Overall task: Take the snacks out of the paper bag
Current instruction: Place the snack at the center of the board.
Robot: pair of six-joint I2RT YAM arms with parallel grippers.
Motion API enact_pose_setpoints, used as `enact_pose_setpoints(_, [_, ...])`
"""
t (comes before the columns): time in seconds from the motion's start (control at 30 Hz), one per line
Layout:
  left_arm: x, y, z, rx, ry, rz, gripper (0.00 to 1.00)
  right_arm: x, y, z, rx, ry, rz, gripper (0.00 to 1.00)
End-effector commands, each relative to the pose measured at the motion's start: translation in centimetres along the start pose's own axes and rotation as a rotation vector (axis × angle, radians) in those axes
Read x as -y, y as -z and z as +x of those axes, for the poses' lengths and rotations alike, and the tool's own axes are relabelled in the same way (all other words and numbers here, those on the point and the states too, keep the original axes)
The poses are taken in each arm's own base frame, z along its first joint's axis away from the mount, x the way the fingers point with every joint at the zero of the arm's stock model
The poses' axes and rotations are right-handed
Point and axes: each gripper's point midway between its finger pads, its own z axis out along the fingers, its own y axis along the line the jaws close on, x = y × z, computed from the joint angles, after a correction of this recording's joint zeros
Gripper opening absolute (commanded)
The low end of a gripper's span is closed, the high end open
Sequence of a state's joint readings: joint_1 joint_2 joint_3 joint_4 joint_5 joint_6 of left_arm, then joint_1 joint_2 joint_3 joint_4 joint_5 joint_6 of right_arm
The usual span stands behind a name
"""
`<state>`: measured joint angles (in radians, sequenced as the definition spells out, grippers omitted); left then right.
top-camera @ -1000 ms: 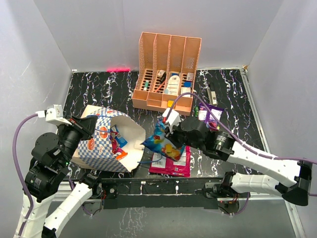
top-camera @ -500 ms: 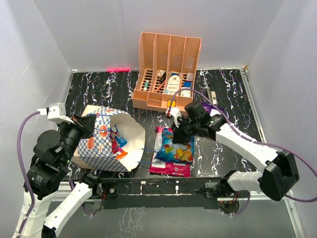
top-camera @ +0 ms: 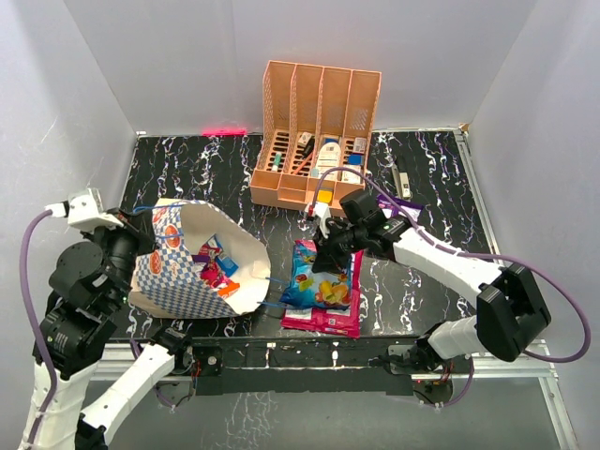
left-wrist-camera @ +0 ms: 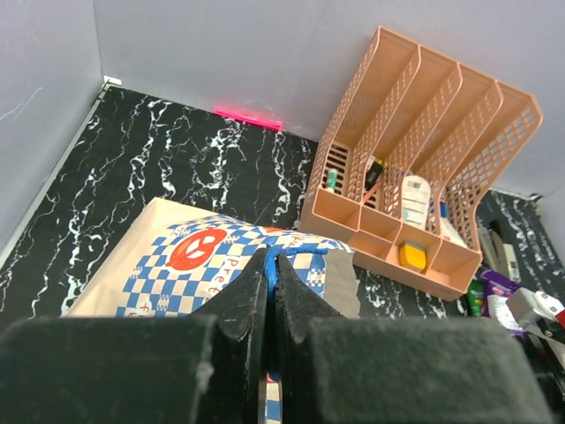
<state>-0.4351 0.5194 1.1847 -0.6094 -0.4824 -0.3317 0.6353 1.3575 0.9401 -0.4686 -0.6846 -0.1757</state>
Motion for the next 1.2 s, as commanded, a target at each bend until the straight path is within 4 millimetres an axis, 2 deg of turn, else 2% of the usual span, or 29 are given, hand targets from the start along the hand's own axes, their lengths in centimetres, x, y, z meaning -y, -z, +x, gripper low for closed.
enact_pose_setpoints(0.0, [0.0, -1.0, -0.4, -0.006, -0.098, -0.020, 0.00, 0.1, 0.2, -2.0, 0.046, -0.011, 0.010, 0.08])
enact_pose_setpoints(0.23, [-1.9, -2.0, -1.4, 0.013, -0.179, -0.154, 0.00, -2.1, 2.1, -1.4, 0.007, -0.055, -0.021, 0.08])
enact_pose_setpoints(0.47, [-3.6, -2.7, 0.2, -0.041, -0.158, -0.293, 0.00, -2.3, 3.9, -2.7, 0.040, -0.050, 0.051, 0.08])
enact_pose_setpoints(0.7, [-5.0, -1.9, 0.0, -0.015, -0.111, -0.359, 0.00, -0.8, 3.9, -2.0, 0.021, -0.073, 0.134, 0.08])
enact_pose_setpoints(0.9, [-6.4, -0.9, -0.3, 0.007, -0.110, -0.424, 0.00, -1.9, 4.1, -0.7, -0.022, -0.076, 0.084, 0.08])
enact_pose_setpoints(1.17, [-8.3, -0.5, 0.3, 0.005, -0.144, -0.550, 0.00, -3.3, 5.0, -0.7, -0.004, -0.060, 0.050, 0.08])
